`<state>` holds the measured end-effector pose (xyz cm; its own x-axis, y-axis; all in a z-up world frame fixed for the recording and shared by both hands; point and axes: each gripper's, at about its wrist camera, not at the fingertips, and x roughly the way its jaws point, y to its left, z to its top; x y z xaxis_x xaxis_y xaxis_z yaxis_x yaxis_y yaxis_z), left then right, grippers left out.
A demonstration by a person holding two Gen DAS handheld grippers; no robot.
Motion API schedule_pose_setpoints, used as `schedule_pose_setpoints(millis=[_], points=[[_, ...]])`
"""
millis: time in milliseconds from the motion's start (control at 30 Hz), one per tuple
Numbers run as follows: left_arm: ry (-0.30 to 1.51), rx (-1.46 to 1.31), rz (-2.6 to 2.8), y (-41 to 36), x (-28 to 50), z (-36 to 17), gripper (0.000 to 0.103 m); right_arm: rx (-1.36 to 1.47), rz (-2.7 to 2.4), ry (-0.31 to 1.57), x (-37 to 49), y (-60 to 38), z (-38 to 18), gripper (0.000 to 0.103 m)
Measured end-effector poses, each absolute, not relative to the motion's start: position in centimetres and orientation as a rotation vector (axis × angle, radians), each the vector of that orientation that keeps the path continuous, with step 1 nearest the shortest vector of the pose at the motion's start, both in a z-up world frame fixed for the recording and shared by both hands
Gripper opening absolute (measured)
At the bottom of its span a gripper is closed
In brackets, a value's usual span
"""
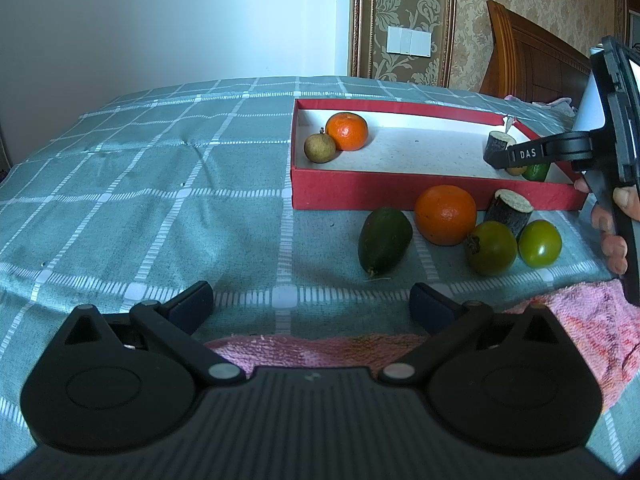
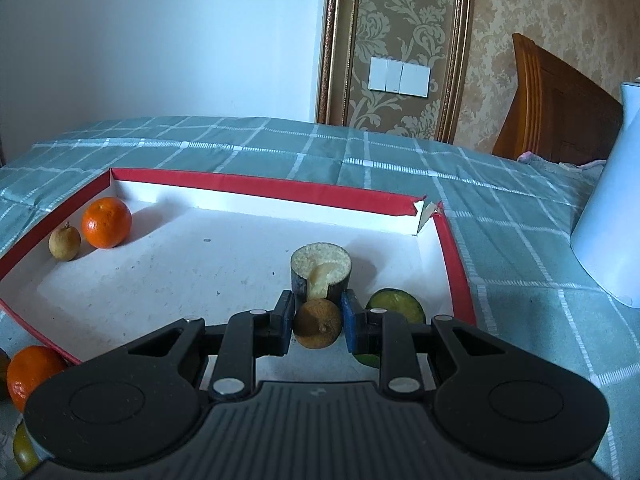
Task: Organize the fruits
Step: 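Carry the brown fruit into the tray beside the cucumber slice, open right gripper, then move the left tool toward the dark green avocado beside the tray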
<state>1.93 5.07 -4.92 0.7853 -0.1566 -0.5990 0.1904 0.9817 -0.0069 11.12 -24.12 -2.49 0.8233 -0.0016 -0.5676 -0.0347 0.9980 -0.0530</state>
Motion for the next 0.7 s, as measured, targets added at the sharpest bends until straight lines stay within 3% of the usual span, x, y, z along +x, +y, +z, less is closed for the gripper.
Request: schedule_pose_setpoints(millis=[167, 267, 333, 500, 633, 700], points=[[0.641, 0.055, -0.187, 5.1, 1.9, -4.9, 0.103, -0.038, 0.031, 0.626, 11.2, -24.3, -2.7, 0.025], [0.641, 0.055, -0.187, 5.1, 1.9, -4.9, 0.103, -0.022, 0.040, 0.634, 10.9, -24.5, -2.8, 0.031], [0.641, 0.055, -0.187, 5.1, 1.9, -5.0, 0.103, -0.002, 0.058, 0.646, 10.6, -24.7, -2.7, 0.042], [0.641, 0.055, -0.187, 5.0, 1.9, -5.0, 0.103, 0.008, 0.060, 0.597, 8.0, -24.9, -2.0, 0.052], [0.640, 0.055, -0.187, 5.1, 1.9, -5.0, 0.103, 0.018, 0.054, 0.518, 4.3, -25.4, -1.5, 0.068], [0.640, 0.055, -0.187, 5.1, 1.9, -5.0, 0.103, 0.029, 0.047, 0.480, 2.5, -25.9, -1.4, 0.072]])
